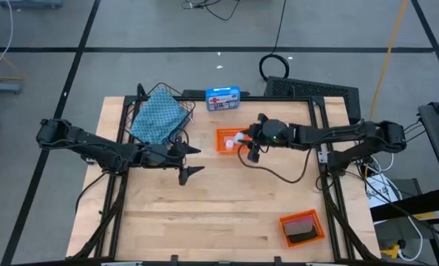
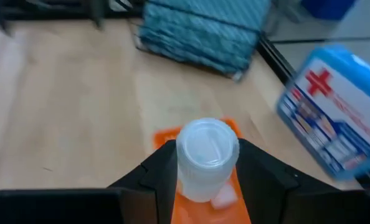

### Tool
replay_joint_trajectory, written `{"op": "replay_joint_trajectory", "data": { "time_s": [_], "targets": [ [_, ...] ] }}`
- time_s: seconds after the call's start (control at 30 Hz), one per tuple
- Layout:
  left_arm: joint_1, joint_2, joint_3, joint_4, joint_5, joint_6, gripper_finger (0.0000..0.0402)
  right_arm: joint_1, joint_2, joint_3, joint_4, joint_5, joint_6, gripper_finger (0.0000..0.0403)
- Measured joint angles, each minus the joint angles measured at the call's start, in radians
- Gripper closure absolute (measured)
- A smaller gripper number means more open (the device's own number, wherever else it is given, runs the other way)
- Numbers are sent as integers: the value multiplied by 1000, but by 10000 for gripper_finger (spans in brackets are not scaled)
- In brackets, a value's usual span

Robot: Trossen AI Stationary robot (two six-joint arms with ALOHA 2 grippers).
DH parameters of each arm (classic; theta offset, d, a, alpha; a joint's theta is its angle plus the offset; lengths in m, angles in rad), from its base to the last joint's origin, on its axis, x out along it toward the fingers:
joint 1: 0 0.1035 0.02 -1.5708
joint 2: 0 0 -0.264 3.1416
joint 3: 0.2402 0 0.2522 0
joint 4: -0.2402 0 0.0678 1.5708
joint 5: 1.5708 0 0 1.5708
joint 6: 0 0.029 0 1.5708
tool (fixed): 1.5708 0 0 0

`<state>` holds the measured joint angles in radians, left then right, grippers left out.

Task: Pick & place medical supplies in basket/bin
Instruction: Put the transparent pill bottle into the top orange bin

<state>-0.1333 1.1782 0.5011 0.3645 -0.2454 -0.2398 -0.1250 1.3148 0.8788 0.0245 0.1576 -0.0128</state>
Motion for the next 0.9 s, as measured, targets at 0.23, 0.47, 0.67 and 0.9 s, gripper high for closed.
{"op": "replay_joint_trajectory", "data": {
  "time_s": [0.23,0.47,0.67,0.9],
  "targets": [
    [0,0,0,0,0,0,66,-86,1,-167,193,-29,30,269],
    [0,0,0,0,0,0,60,-100,21,-249,291,-107,54,269],
    [0,0,0,0,0,0,65,-101,133,-257,376,-109,54,269],
    [0,0,0,0,0,0,62,-101,205,-244,412,-110,47,269]
  ]
}}
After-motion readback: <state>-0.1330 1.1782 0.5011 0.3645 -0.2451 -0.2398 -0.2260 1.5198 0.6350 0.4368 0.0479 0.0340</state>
